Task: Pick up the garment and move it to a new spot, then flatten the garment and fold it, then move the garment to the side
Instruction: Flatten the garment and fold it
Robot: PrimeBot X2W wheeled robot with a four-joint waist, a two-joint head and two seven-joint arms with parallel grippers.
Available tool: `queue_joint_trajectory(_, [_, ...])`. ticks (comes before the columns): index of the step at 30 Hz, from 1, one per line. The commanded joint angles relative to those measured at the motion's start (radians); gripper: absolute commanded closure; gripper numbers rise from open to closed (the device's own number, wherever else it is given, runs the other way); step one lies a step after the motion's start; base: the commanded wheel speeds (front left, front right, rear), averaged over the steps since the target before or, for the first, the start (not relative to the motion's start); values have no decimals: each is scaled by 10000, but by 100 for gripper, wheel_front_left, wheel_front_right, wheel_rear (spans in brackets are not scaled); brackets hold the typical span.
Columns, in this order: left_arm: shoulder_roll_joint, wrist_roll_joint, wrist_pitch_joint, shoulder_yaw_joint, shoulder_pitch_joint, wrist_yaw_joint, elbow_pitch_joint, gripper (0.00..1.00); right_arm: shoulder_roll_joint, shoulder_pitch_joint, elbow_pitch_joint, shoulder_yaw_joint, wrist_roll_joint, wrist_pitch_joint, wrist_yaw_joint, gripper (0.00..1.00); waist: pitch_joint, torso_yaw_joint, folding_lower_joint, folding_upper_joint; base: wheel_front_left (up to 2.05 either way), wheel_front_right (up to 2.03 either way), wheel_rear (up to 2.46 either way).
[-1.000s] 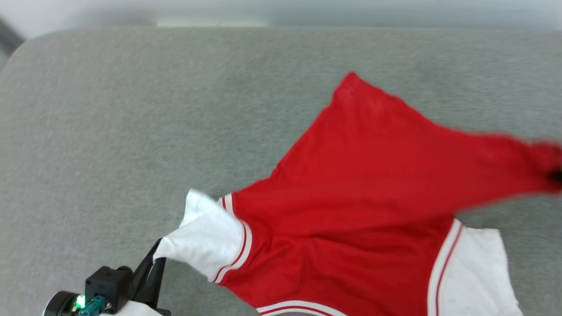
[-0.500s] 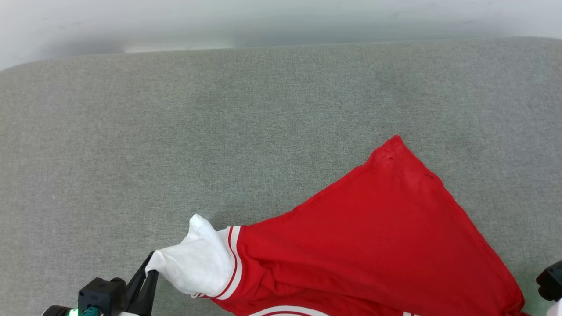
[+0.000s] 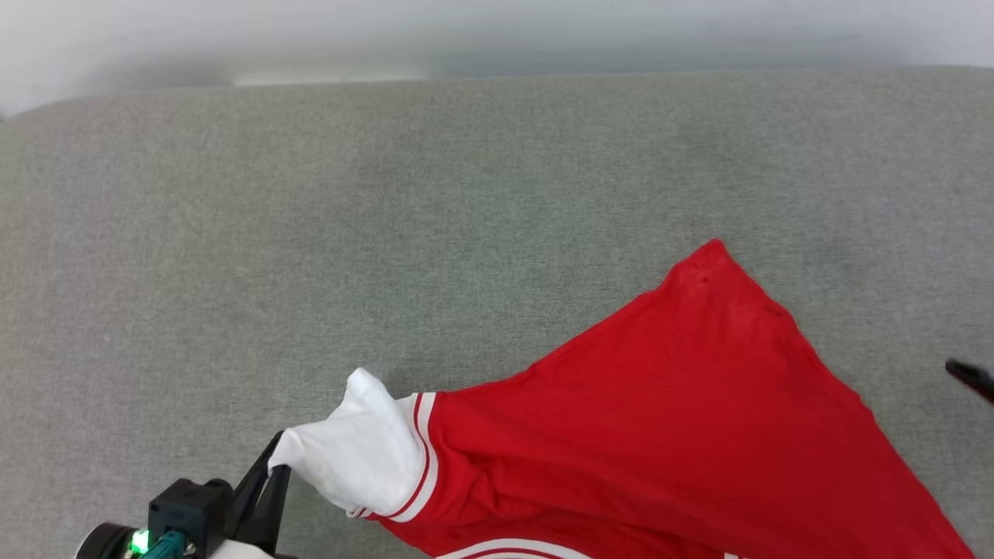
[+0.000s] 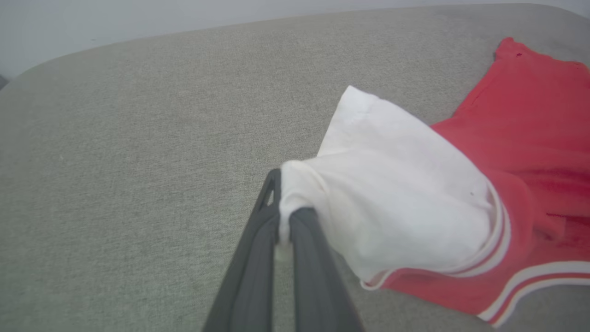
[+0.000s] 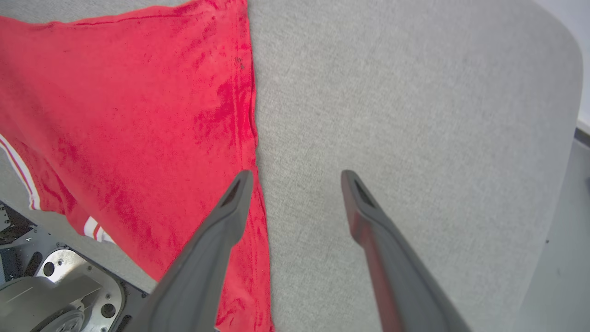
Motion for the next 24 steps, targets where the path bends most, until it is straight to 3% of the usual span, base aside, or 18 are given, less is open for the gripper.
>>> queue_joint_trajectory(1, [-45,92,30,-41,-206,-38,-33,100,5,-400,-302,-69,-157,346,-8,0,176,150,1,0,0,0,0])
queue_joint_trajectory(8, [-255,419,162,-213,-979,-329,35,100,849,-3100,-756,1042,-836,3141,-8,0,875,759,1,0,0,0,0])
queue_joint_trajectory(9, [-255,419,162,-213,-979,-329,35,100,849,-3100,-756,1042,-836,3141,-8,0,875,759,1,0,0,0,0])
queue_joint_trajectory(14, [-447,625,212,-350,-1517,-505,103,100,2021,-5240,439,2221,-1272,4605,-8,0,1456,1204,1,0,0,0,0])
queue_joint_trajectory(18, [-580,756,197,-403,-1876,-606,118,100,2802,-6476,1680,2880,-1535,4898,-8,0,1924,1487,1,0,0,0,0])
queue_joint_trajectory(24, [-871,850,122,-463,-2204,-693,243,100,3667,-7309,3280,3583,-1523,4341,-8,0,2429,1713,1,0,0,0,0])
